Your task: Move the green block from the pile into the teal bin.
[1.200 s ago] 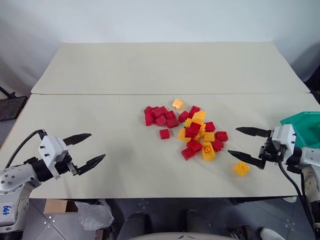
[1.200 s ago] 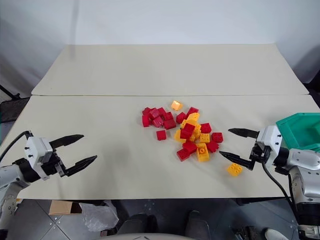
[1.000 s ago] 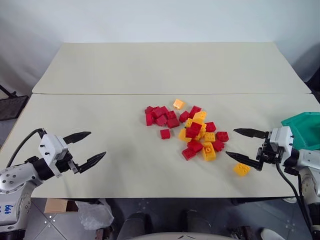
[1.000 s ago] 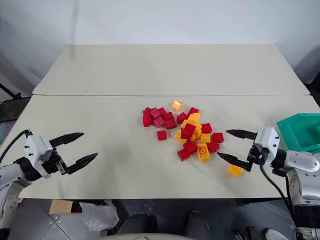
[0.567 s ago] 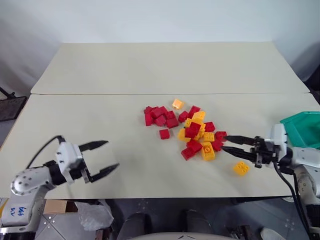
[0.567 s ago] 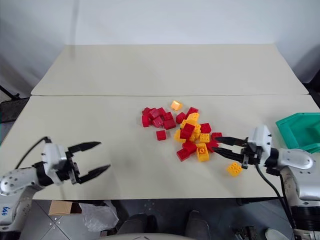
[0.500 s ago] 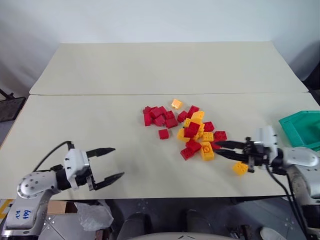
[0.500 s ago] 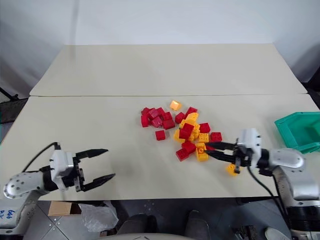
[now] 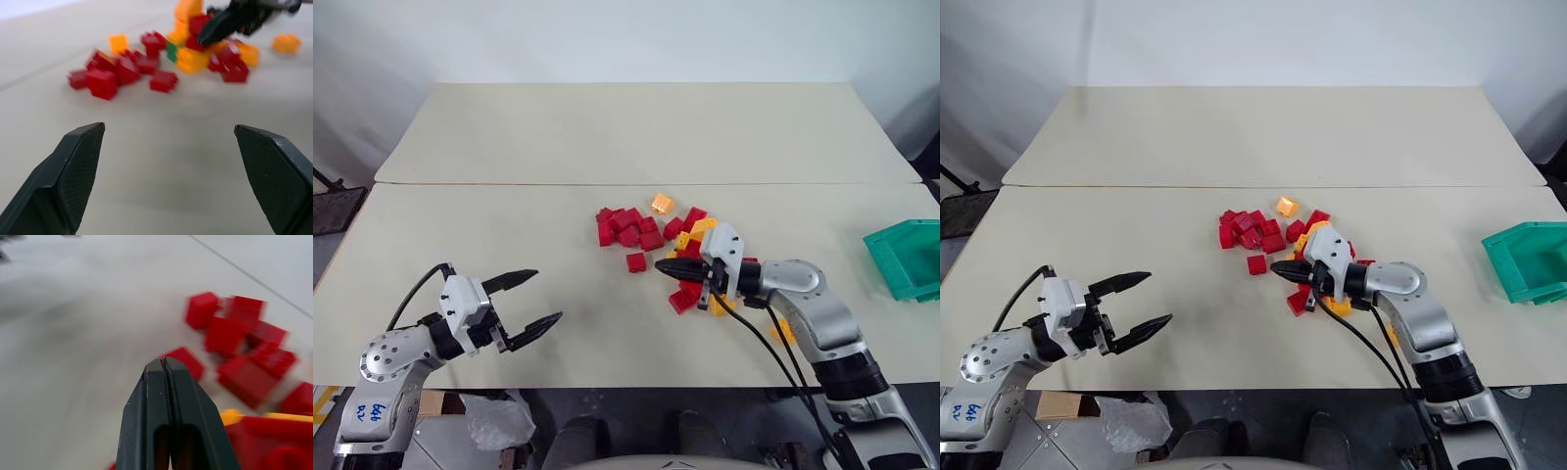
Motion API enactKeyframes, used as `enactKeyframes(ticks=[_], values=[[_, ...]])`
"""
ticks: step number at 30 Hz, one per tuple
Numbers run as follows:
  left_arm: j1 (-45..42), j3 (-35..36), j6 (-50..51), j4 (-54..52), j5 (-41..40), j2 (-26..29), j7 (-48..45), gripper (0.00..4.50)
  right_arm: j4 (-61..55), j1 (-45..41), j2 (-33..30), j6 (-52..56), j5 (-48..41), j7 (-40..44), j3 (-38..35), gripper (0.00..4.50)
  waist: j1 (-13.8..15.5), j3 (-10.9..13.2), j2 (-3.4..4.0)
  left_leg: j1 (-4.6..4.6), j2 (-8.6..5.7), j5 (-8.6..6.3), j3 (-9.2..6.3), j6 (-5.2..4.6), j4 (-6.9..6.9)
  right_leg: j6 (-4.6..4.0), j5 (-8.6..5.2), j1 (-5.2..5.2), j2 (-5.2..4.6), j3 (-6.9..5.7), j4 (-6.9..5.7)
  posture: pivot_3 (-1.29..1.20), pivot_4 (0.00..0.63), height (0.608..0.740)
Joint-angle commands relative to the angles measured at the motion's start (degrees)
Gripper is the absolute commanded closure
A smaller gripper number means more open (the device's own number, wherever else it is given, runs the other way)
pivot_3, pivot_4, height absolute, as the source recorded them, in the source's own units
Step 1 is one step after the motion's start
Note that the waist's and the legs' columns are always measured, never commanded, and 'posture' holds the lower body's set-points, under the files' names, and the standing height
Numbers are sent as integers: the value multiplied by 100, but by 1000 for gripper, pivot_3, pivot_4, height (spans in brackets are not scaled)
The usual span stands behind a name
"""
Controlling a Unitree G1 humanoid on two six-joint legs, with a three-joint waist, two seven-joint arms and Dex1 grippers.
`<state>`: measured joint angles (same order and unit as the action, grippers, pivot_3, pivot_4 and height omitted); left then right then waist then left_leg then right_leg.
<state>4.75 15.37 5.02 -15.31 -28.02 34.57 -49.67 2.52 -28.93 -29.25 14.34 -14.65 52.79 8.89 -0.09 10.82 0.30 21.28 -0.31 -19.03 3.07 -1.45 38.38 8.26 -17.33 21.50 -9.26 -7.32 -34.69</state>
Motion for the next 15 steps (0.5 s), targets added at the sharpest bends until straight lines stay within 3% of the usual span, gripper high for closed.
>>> enactKeyframes(ticks=[1, 9, 15], values=[[-24, 197, 48, -97, -122, -83, 231, 0, 738, -487, 76, -522, 289, -272, -215, 4463, -13, 0, 0, 0, 0, 0, 1, 0, 0, 0, 0, 0, 0, 0, -1, 0, 150, 740], [-267, 170, 175, 95, -103, -30, 238, 0, 2584, -1194, 135, -1639, 696, -305, -281, 4463, -9, 0, 0, 0, 2, 0, 0, 0, 2, 0, 0, 1, 3, -1, -4, 0, 150, 740], [-406, 187, 231, 123, -88, 9, 209, 0, 1770, -668, 185, -1706, 129, 651, -255, 4463, -26, 0, 0, 0, 7, 0, -1, 0, 0, 0, 0, 0, 8, -2, -4, 0, 150, 740]])
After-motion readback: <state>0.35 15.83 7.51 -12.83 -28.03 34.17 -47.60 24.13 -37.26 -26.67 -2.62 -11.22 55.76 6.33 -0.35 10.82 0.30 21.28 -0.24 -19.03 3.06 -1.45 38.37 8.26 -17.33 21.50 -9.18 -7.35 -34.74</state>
